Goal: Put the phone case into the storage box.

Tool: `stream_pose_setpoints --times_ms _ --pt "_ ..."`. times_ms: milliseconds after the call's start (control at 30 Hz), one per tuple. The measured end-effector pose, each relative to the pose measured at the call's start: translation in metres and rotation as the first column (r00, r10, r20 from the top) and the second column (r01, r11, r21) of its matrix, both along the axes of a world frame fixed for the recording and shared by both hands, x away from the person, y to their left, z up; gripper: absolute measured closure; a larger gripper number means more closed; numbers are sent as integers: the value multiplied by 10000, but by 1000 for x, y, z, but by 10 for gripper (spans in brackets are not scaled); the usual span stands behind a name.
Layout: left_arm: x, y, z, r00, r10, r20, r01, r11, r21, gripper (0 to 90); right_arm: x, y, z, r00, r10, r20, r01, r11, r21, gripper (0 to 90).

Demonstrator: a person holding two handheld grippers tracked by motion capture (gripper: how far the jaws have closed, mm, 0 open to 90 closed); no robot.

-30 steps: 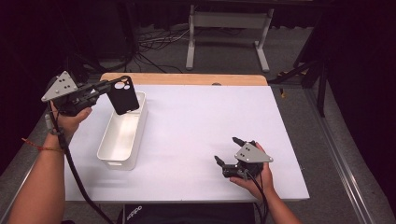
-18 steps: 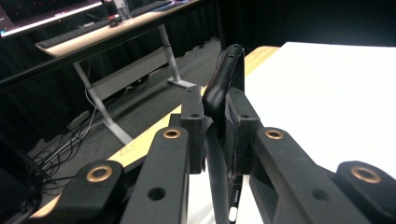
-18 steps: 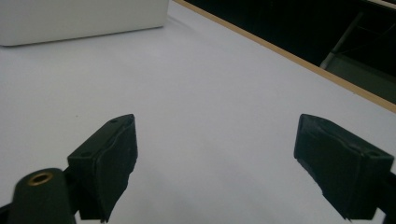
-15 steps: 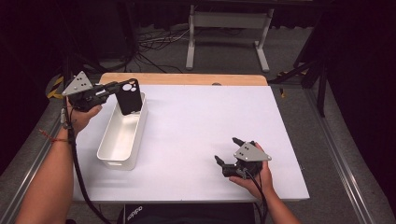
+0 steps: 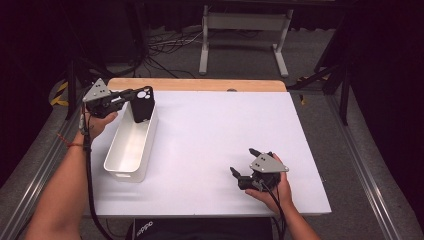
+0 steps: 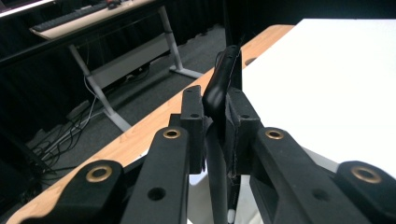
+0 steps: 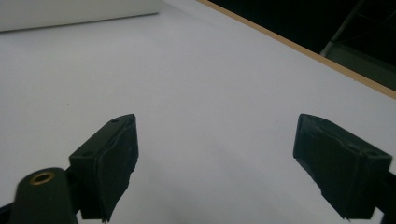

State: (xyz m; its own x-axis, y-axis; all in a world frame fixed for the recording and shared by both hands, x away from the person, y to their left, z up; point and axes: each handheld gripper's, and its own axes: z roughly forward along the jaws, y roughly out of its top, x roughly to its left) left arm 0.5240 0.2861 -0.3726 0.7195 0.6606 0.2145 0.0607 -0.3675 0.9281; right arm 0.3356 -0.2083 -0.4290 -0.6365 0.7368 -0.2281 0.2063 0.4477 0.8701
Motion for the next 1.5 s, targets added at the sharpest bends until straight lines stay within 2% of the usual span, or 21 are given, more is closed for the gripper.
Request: stream_pose_setpoints --times_ms 67,100,167,267,333,400,467,533,567,667,1100,1200,1500 --pt "3 1 -2 9991 401 136 -402 9991 113 789 1 0 -1 10000 19 -31 -19 10000 -27 149" --pt "4 1 -3 9990 446 21 -447 9987 224 770 1 1 -1 10000 42 -44 -42 10000 -48 149" --pt "9 -2 -10 9967 789 -204 -765 9921 992 724 2 1 -1 10000 77 -46 -77 10000 -56 149" --pt "13 -2 -15 9935 1078 -364 -1032 9885 1105 711 2 1 -1 9999 133 -39 -133 9999 -40 151" --pt "15 -2 -17 9925 1125 -476 -1072 9889 1025 704 2 0 -1 9998 161 -77 -162 9999 -10 151" --pt "17 -3 -19 9911 1197 -575 -1127 9873 1117 698 2 0 -1 9998 147 -93 -147 9999 13 151" --pt "20 -4 -23 9879 1385 -691 -1270 9806 1495 674 2 -1 -1 9998 173 -91 -173 9998 57 151" --pt "22 -3 -27 9855 1442 -897 -1316 9823 1336 679 2 -1 -1 9998 181 -97 -180 9998 74 151" --pt "24 -3 -29 9836 1582 -868 -1448 9790 1433 675 2 -1 0 9998 194 -107 -193 9998 108 152" --pt "26 -4 -32 9811 1623 -1050 -1472 9794 1383 681 2 -2 1 9997 204 -106 -203 9997 165 152" --pt "25 -7 -33 9760 1877 -1106 -1732 9764 1288 648 4 -4 2 9997 214 -77 -212 9995 237 154" --pt "23 -7 -32 9752 1896 -1138 -1769 9777 1130 646 3 -4 1 9997 243 -40 -242 9995 179 154" --pt "14 -5 -30 9716 2118 -1050 -2017 9744 991 582 3 -6 3 9995 323 68 -324 9993 199 154"
